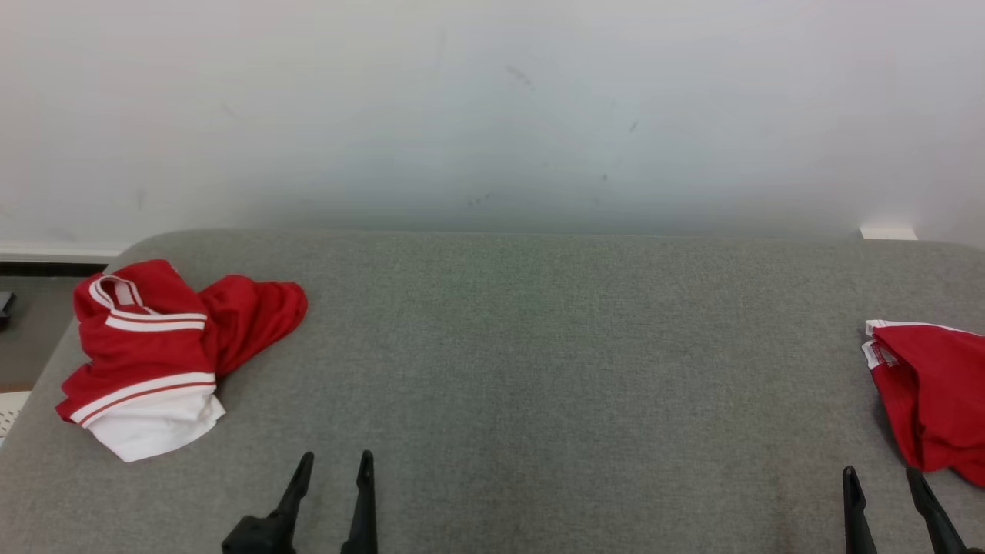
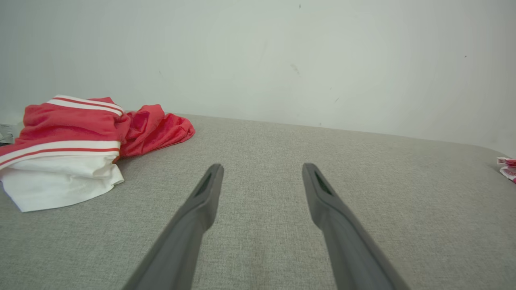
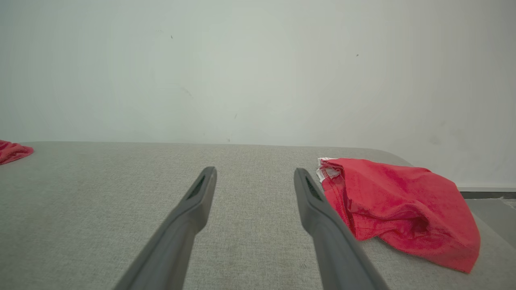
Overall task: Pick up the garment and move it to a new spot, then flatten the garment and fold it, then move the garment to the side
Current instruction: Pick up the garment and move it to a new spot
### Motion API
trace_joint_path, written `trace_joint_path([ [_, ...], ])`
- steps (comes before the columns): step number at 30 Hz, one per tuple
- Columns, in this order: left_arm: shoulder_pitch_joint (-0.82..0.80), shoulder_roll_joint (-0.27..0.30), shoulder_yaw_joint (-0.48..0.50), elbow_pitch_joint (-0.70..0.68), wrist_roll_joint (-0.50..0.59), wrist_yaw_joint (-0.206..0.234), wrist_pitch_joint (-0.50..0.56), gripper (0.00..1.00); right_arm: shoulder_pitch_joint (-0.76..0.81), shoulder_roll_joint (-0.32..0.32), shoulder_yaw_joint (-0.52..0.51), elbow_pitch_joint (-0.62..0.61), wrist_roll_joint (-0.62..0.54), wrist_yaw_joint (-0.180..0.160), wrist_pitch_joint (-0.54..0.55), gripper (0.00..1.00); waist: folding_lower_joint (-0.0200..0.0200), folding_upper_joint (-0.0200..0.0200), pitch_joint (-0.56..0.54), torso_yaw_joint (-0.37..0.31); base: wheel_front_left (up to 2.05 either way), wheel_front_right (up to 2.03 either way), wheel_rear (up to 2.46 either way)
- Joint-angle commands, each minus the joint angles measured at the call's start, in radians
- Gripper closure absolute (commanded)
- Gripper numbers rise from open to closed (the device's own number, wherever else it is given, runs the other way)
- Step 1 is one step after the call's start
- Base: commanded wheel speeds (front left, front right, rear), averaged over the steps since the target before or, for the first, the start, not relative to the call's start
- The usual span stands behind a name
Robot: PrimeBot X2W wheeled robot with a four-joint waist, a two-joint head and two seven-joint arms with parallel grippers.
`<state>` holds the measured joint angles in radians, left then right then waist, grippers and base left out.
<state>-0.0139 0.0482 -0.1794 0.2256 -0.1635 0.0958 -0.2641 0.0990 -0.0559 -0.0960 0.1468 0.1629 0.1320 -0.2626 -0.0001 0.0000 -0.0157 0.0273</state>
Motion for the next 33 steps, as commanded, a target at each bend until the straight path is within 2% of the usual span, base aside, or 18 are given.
trace_joint_path([
  [1, 0.003, 0.004, 0.002, 0.003, 0.011, -0.003, 0.0, 0.0, 0.012, 0.003, -0.001, 0.003, -0.005, -0.003, -0.003, 0.0, 0.0001, 0.0, -0.003, -0.003, 0.0, 0.0, 0.0],
  [23, 0.022, 0.004, 0.003, 0.021, 0.016, -0.021, 0.0, 0.0, 0.045, 0.005, -0.024, -0.004, 0.004, -0.003, -0.003, 0.0, 0.0001, 0.0, -0.03, -0.034, 0.0, 0.0, 0.0],
  [29, 0.005, 0.004, -0.005, 0.013, 0.014, -0.018, 0.0, 0.0, 0.045, 0.005, -0.028, -0.017, 0.005, -0.003, -0.003, 0.0, 0.0001, 0.0, -0.023, 0.013, 0.0, 0.0, 0.0],
  [33, -0.002, 0.005, -0.014, 0.002, 0.008, -0.015, 0.0, 0.0, 0.052, 0.005, -0.031, -0.029, 0.008, -0.003, -0.001, 0.0, 0.0001, 0.0, -0.016, 0.09, 0.0, 0.0, 0.0],
])
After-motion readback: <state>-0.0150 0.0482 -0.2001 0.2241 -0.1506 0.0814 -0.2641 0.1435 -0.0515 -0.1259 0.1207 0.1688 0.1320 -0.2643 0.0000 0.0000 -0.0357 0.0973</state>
